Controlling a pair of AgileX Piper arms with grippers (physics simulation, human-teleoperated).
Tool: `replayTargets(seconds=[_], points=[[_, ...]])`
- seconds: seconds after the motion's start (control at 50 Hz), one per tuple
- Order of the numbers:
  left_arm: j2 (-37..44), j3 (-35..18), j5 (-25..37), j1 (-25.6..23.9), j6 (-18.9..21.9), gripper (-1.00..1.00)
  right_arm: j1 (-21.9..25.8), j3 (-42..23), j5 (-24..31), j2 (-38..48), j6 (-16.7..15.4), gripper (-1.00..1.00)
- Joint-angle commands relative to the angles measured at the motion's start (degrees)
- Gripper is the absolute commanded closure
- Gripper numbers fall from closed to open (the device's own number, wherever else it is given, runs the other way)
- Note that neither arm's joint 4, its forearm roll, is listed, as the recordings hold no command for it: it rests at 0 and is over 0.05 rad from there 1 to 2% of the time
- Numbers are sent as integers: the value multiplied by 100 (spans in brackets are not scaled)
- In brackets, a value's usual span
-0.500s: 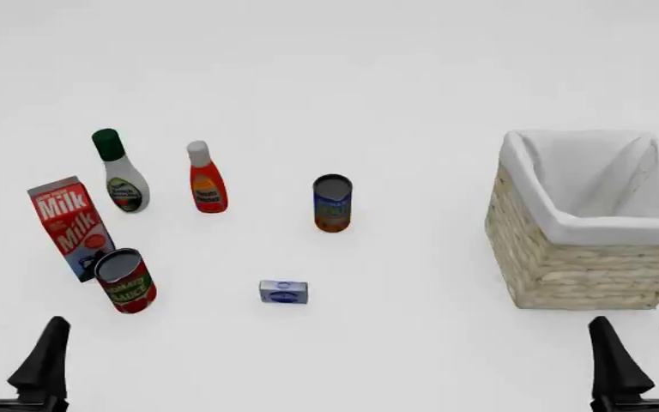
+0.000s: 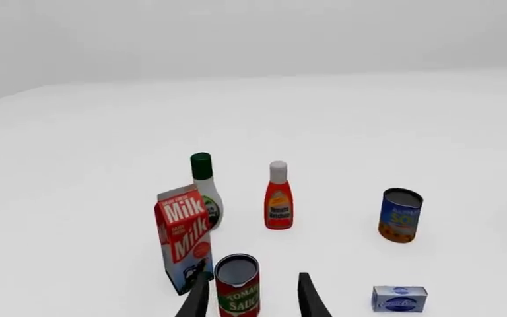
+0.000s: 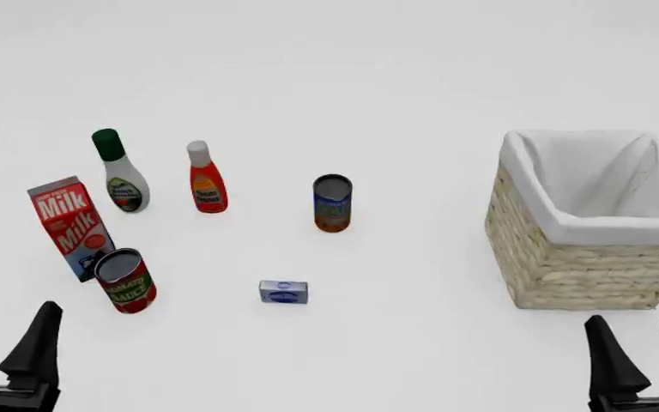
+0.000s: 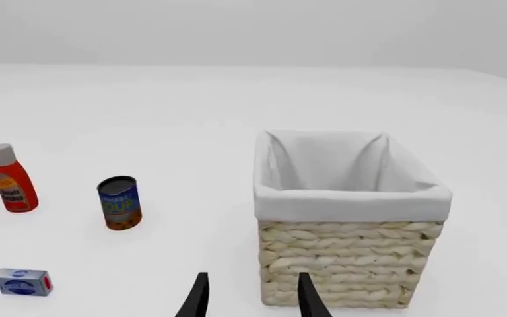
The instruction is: Pick the salad dressing and place it in the basket.
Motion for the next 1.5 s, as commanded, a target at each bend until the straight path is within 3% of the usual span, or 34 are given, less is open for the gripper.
replayTargets(seconds=[0.02,0.22,0.46,0.86,0.88,1.04,1.32,1.5], points=[[848,-389,-568,30,89,-100,66,4,-119,116,-16,-100],[1721,-1110,-751,-61,30,-100,102,3,-172,154,-10,-100],[3029,-1702,-1366,-256,247,-100,100,2,5,-30,17,-100],[4845,-3470,-1457,-423,333,-100,201,12,-57,50,22,-100],[4864,-3494,-1539,-349,460,-100,203,13,-54,44,25,-100],[5829,-4319,-1445,-157,225,-100,211,14,13,-35,46,-100],[7005,-5241,-1337,260,257,-100,245,12,73,-87,45,-100],[7691,-5973,-976,701,156,-100,235,13,99,-97,48,-100]])
